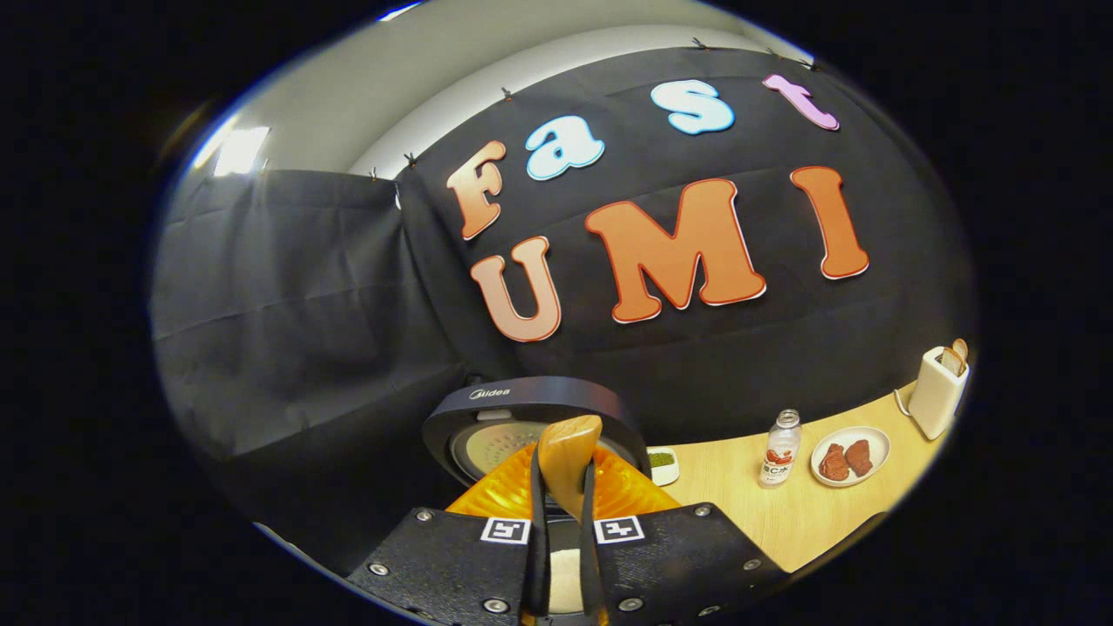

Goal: Close the left gripper, press the button to open the rice cooker; take a wooden spoon from the chopstick holder with the right hand, scoop a spoonful of rice and pour it into the rice cooker, then put the wooden spoon back into the chopstick holder.

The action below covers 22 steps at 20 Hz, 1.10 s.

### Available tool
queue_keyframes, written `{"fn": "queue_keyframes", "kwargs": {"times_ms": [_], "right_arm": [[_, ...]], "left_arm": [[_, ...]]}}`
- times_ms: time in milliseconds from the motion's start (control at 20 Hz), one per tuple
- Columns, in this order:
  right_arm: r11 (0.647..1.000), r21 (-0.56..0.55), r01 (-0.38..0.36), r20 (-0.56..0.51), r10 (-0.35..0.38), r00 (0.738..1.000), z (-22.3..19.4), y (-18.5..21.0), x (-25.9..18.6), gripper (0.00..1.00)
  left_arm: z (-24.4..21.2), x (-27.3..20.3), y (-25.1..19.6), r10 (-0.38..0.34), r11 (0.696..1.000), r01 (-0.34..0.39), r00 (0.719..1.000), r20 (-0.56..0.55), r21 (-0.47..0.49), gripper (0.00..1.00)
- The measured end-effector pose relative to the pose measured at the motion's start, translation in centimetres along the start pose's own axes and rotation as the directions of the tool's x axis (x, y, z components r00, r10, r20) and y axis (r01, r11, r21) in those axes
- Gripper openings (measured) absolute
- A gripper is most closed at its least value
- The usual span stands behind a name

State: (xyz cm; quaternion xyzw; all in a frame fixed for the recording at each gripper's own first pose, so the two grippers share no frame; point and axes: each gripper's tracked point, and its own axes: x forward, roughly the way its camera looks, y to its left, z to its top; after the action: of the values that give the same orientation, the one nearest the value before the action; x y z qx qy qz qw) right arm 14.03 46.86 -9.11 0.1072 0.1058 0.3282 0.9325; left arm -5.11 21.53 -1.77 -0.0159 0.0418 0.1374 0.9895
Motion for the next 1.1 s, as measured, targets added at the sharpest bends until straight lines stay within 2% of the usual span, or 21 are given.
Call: {"fn": "queue_keyframes", "kwargs": {"times_ms": [150, 350, 600, 850, 1050, 1100], "right_arm": [[0.999, 0.029, 0.042, 0.030, -0.042, 0.999, 2.1, -3.4, -2.1, 0.13], [0.988, 0.069, 0.140, 0.069, -0.144, 0.987, 4.6, -10.3, -6.2, 0.12], [0.946, 0.118, 0.301, 0.085, -0.311, 0.947, 5.4, -20.2, -12.4, 0.13], [0.880, 0.192, 0.435, 0.070, -0.455, 0.888, 3.6, -28.8, -18.2, 0.12], [0.838, 0.243, 0.489, 0.026, -0.509, 0.860, 0.6, -33.4, -20.3, 0.13], [0.831, 0.254, 0.495, 0.015, -0.515, 0.857, -0.2, -34.2, -20.4, 0.08]], "left_arm": [[0.2, 0.5, -1.4, -0.024, 1.000, 0.024, 1.000, 0.010, -0.007, 0.98], [0.3, 1.2, -4.1, -0.069, 0.998, 0.069, 0.998, 0.011, -0.011, 0.98], [0.4, 1.9, -6.7, -0.101, 0.995, 0.101, 0.995, 0.016, 0.002, 0.98], [0.2, 2.6, -8.7, -0.115, 0.993, 0.115, 0.993, 0.005, -0.004, 0.98], [-0.1, 2.5, -9.6, -0.098, 0.995, 0.097, 0.995, 0.003, 0.023, 1.00], [-0.4, 2.5, -10.1, -0.101, 0.994, 0.101, 0.995, -0.007, 0.029, 1.00]]}}
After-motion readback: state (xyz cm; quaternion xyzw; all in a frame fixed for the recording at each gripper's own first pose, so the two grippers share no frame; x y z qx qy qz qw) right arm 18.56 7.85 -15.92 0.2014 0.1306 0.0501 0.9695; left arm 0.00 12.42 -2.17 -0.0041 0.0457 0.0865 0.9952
